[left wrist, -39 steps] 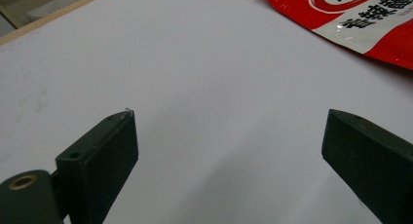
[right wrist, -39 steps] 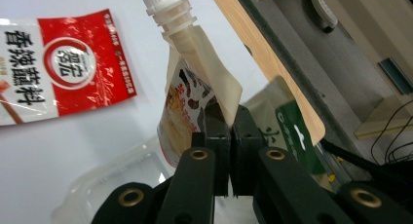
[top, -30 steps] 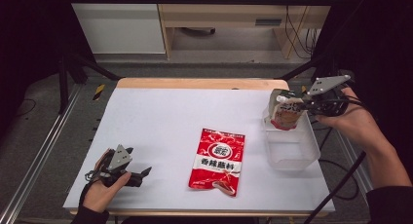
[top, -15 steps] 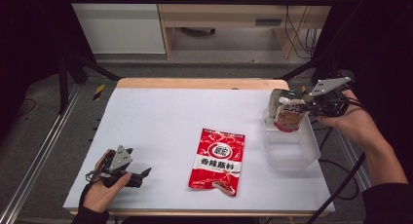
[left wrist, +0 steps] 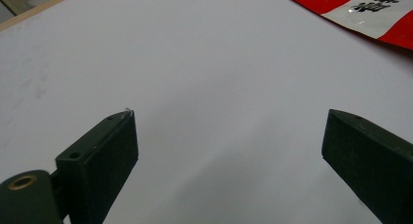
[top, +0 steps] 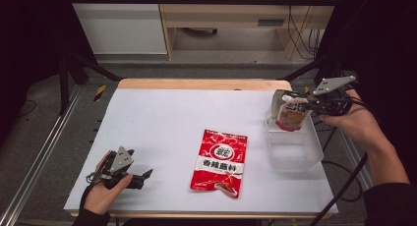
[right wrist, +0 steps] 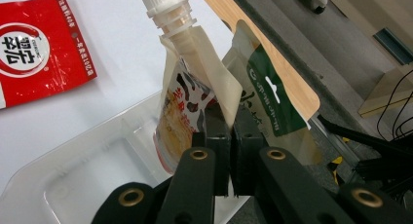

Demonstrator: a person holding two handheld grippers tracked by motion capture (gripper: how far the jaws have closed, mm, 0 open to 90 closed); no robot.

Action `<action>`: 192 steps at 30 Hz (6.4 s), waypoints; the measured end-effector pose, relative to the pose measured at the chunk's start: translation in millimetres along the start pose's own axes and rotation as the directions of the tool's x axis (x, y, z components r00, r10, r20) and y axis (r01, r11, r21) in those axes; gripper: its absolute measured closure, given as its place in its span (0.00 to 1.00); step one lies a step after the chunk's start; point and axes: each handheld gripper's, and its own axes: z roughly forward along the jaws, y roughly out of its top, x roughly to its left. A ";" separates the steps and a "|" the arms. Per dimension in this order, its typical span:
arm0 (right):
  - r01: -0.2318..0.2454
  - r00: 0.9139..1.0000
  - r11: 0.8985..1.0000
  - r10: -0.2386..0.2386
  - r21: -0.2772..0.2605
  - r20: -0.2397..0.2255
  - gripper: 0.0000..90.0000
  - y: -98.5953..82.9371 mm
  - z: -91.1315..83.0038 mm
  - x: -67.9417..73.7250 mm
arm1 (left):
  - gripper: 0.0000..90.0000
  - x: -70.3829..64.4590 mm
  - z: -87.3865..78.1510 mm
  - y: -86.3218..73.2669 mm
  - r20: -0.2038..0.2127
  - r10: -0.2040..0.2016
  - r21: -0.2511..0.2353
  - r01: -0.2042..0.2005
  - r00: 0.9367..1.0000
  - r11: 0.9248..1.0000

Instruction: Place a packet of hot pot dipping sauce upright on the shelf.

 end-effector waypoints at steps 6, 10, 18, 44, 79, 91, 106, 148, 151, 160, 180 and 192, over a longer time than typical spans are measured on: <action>0.002 1.000 1.000 -0.002 -0.001 -0.011 0.98 0.4 3.5 1.3 | 0.07 -0.5 0.3 0.0 0.004 0.001 0.003 -0.001 1.000 1.000; 0.004 1.000 1.000 -0.004 0.001 -0.015 0.98 0.3 2.5 1.4 | 0.07 0.1 -0.3 0.1 0.003 -0.001 0.001 0.001 1.000 1.000; 0.006 1.000 1.000 -0.006 -0.003 -0.030 0.98 -5.1 -0.7 4.6 | 0.07 0.8 0.2 -0.3 0.005 -0.005 0.003 0.005 1.000 1.000; -0.098 0.993 0.992 0.103 0.080 -0.062 0.97 -29.0 41.2 11.0 | 0.07 -0.5 1.7 -0.2 0.012 0.000 0.012 0.000 1.000 1.000; -0.110 0.982 0.988 0.091 -0.107 -0.167 0.13 34.1 51.4 159.4 | 0.07 -22.7 9.2 9.5 0.053 0.053 0.016 -0.053 0.997 0.998; -0.134 0.970 0.991 0.127 -0.020 -0.206 0.14 44.3 108.2 175.9 | 0.06 -44.4 17.5 21.7 0.106 0.066 -0.003 -0.066 0.992 0.998; -0.185 0.956 0.979 0.200 0.090 -0.215 0.16 45.5 145.8 160.4 | 0.05 -79.4 38.1 49.6 0.188 0.136 0.006 -0.140 0.973 0.990; -0.214 0.932 0.954 0.264 0.210 -0.249 0.29 41.6 177.3 144.8 | 0.12 -108.1 68.0 55.1 0.281 0.209 0.073 -0.238 0.937 0.969; -0.220 0.931 0.951 0.271 0.218 -0.245 0.29 41.1 178.9 144.5 | 0.12 -107.5 68.2 55.0 0.282 0.204 0.074 -0.233 0.938 0.970; -0.218 0.925 0.945 0.280 0.245 -0.256 0.28 38.7 184.6 143.4 | 0.12 -105.9 68.4 54.8 0.277 0.207 0.073 -0.235 0.938 0.969; -0.228 0.902 0.932 0.312 0.283 -0.300 0.47 34.6 173.3 140.6 | 0.12 -105.2 68.0 54.8 0.277 0.207 0.071 -0.235 0.938 0.969; -0.176 0.928 0.938 0.259 0.299 -0.267 0.75 30.8 174.0 142.1 | 0.12 -106.6 69.2 54.0 0.276 0.213 0.074 -0.242 0.937 0.967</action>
